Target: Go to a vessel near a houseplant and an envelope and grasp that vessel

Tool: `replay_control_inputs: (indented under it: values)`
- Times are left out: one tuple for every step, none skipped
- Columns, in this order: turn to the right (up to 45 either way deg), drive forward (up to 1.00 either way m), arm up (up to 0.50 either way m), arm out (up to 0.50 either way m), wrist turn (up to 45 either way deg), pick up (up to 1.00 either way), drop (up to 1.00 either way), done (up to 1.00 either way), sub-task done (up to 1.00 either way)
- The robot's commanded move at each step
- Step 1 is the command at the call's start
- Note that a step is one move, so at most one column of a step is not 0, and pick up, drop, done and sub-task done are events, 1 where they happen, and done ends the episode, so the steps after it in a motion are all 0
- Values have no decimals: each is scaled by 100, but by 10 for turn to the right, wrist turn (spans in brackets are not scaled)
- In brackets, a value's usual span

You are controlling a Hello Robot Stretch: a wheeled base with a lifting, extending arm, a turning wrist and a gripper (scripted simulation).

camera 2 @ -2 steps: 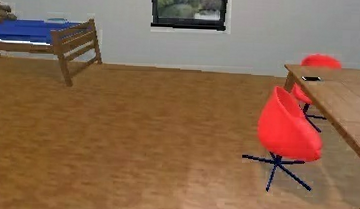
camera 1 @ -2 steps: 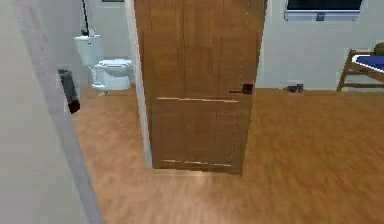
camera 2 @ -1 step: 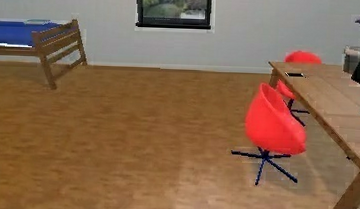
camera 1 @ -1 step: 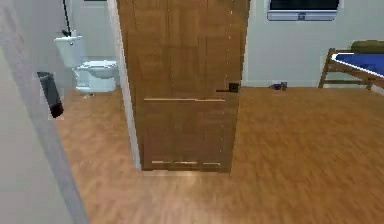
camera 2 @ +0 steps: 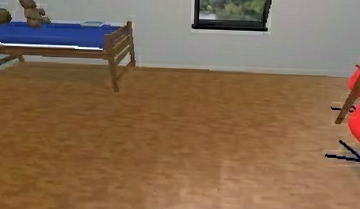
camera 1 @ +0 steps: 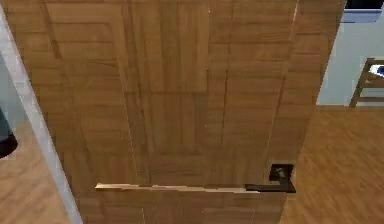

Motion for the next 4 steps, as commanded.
replay_control_inputs:
  values:
    - [-450,0,0,0,0,0,0,0,0]
    - [-210,0,0,0,0,0,0,0,0]
    - [0,45,0,0,0,0,0,0,0]
    - [-210,0,0,0,0,0,0,0,0]
